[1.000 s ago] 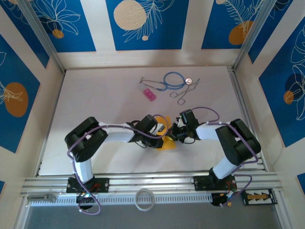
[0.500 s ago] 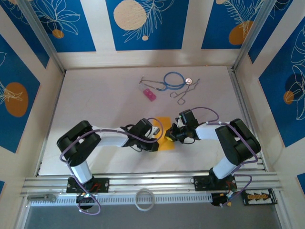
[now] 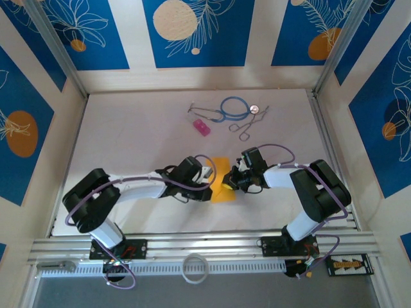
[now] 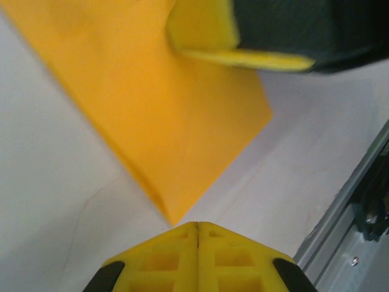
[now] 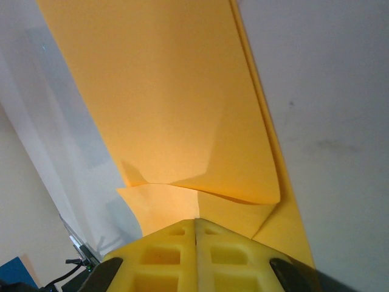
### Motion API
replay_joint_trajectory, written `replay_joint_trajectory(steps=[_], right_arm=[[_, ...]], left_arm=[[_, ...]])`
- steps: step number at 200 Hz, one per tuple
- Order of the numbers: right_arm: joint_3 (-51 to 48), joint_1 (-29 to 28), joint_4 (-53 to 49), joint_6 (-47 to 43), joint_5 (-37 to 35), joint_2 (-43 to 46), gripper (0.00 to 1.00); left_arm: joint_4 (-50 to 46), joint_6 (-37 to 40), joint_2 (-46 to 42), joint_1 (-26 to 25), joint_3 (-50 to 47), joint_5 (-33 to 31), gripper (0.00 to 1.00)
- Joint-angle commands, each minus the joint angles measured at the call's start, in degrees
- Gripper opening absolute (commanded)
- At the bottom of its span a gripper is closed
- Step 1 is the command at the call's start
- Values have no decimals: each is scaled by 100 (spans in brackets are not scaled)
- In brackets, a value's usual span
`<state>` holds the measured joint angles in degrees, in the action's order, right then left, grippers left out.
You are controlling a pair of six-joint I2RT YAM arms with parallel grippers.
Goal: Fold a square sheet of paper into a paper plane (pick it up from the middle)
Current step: Fold the triangle a second time at the center of the table.
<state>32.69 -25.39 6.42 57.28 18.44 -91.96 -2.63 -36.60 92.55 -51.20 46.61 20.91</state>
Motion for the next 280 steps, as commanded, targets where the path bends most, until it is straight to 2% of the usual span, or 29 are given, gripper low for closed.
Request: replay_joint_trajectory(steps=[1, 26, 65, 136, 186, 232, 256, 280], right_arm=[[-72, 34, -668, -27, -357, -134, 0], [-72, 36, -646, -33, -341, -146, 0], [-89, 34, -596, -17, -297, -112, 0], [-54, 113, -551, -188, -177, 279, 0], [50, -199, -511, -437, -93, 792, 1], [14, -450, -379, -354, -138, 203, 0], [-107, -296, -201, -332, -124, -120, 0], [-175, -6, -174, -381, -139, -79, 0]], left_arm=[[-80, -14, 404, -13, 566, -37, 3], [-278, -18, 919, -4, 989, -103, 3], [-391, 20, 1269, 5, 1033, -336, 3], [-135, -188, 1136, 5, 167, -441, 0], [-16, -237, 1058, 1, 1, -408, 0], [-62, -198, 1085, 4, 85, -425, 0], [-112, -164, 1088, 5, 93, -429, 0], [-185, -126, 1086, 4, 64, -447, 0]])
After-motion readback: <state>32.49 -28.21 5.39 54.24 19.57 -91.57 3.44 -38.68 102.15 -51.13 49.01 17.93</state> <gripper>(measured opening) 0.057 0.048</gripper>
